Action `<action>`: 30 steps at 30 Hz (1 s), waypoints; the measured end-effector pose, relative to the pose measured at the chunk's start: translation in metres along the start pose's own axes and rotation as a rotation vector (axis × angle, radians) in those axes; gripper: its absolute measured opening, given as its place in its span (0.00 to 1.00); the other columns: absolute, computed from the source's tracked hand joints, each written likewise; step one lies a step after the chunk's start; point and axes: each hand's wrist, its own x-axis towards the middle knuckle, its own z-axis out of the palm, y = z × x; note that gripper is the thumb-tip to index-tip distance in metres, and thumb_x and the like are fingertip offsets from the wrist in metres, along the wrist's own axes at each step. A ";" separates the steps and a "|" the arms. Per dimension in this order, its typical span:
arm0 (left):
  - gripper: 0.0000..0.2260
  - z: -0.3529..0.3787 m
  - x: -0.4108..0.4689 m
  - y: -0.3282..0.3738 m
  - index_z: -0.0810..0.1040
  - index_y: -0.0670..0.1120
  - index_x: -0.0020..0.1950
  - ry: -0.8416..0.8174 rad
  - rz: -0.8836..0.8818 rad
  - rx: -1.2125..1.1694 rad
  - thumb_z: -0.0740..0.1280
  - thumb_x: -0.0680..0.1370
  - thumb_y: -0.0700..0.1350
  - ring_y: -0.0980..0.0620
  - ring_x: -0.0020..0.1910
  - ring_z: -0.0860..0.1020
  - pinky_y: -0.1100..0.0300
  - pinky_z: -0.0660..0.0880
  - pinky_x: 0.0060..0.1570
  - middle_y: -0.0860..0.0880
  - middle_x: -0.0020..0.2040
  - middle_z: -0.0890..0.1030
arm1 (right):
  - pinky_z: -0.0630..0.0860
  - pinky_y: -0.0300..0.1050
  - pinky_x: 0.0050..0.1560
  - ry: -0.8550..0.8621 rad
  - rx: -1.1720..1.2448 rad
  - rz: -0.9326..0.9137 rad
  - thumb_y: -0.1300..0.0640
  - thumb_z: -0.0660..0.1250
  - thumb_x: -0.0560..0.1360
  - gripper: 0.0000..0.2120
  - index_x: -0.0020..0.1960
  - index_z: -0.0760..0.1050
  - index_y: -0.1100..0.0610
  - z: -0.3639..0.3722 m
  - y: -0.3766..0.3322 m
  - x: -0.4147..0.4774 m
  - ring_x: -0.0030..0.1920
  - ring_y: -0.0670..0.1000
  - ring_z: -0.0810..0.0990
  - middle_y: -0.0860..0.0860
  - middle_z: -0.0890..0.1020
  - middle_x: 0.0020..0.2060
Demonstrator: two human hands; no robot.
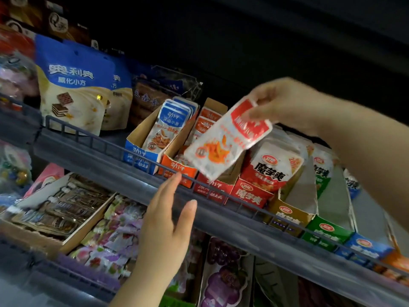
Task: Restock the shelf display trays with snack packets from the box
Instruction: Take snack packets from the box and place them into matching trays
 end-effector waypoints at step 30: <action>0.19 0.029 0.015 -0.047 0.63 0.50 0.68 -0.018 0.372 0.753 0.44 0.80 0.52 0.49 0.71 0.56 0.57 0.47 0.66 0.49 0.69 0.62 | 0.72 0.45 0.55 0.013 -0.031 0.220 0.62 0.67 0.72 0.20 0.64 0.70 0.60 -0.012 0.060 0.067 0.52 0.51 0.76 0.58 0.77 0.58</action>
